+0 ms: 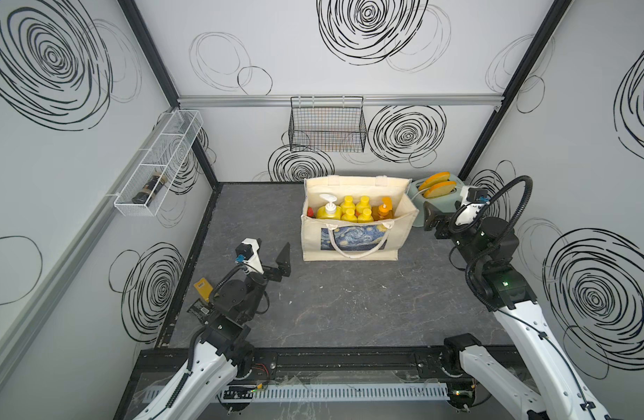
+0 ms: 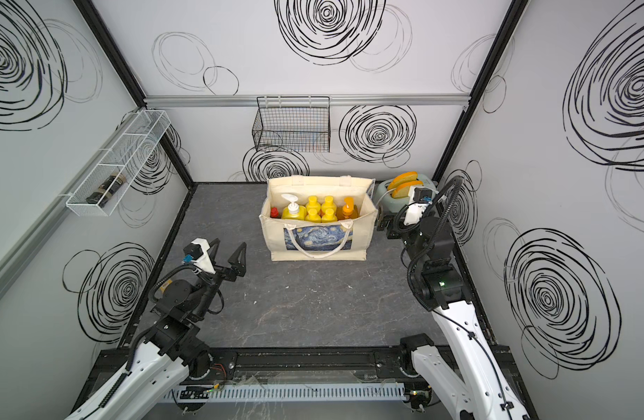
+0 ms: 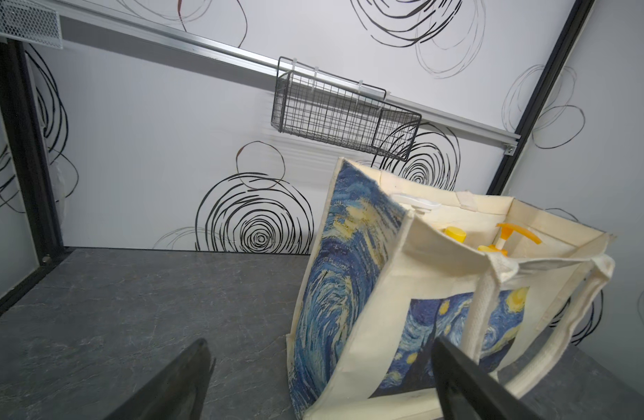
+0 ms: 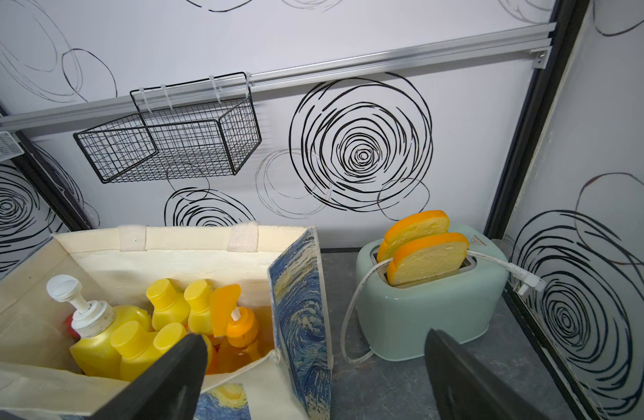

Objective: Pack dish soap into the shopping bag
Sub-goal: Reset both arms

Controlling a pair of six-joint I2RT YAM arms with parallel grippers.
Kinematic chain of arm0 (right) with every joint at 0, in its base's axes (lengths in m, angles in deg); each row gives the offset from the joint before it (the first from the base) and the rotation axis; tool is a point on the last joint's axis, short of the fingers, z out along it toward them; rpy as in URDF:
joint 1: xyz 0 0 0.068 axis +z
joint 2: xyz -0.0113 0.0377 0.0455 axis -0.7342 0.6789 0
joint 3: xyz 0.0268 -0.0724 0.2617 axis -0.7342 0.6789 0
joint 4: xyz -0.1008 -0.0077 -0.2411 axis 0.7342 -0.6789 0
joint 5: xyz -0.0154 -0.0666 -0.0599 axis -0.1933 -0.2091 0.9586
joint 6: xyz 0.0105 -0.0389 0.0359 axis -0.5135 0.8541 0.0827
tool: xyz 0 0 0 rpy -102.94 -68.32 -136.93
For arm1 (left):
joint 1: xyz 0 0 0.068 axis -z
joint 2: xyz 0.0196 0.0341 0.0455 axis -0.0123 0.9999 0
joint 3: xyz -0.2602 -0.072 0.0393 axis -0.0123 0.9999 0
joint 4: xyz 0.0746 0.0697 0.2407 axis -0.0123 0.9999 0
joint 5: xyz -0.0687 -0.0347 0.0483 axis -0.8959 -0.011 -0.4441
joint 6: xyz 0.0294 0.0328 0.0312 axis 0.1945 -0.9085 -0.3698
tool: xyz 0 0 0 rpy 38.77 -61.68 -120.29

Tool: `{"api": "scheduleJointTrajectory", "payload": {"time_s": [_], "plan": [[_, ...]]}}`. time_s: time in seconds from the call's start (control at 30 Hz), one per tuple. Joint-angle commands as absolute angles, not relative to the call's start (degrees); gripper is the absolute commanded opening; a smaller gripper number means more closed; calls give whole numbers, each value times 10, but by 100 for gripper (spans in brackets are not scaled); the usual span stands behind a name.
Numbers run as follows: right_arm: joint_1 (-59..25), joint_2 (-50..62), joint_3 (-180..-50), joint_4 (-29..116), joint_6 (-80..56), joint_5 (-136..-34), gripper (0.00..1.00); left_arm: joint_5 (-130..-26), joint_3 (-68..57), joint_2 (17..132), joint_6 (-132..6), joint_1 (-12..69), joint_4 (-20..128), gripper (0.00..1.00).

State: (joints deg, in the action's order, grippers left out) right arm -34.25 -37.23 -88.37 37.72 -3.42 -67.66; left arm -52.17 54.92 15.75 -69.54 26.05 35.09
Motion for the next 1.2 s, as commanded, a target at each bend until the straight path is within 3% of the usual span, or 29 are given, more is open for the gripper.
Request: {"api": "scheduleJointTrajectory", "payload": {"time_s": [0.0,0.2,0.3,0.37,0.77,1.0,1.17], "plan": [[-345,-398,-832,442,-24,-642,98,-471,601,146,-743,261,244,96],[-348,-472,-624,681,-3,-618,98,-395,684,183,-797,252,97,96],[-349,-472,-550,749,-26,-524,98,-408,717,226,-809,218,14,96],[-352,-463,-525,760,-23,-522,98,-430,726,257,-804,186,-15,96],[-407,-245,-481,912,4,-574,98,-642,724,600,-706,-40,-321,96],[-433,-158,-486,951,19,-616,98,-710,705,752,-713,-57,-465,96],[-451,-104,-508,975,29,-640,98,-719,669,806,-721,-49,-450,96]]}}
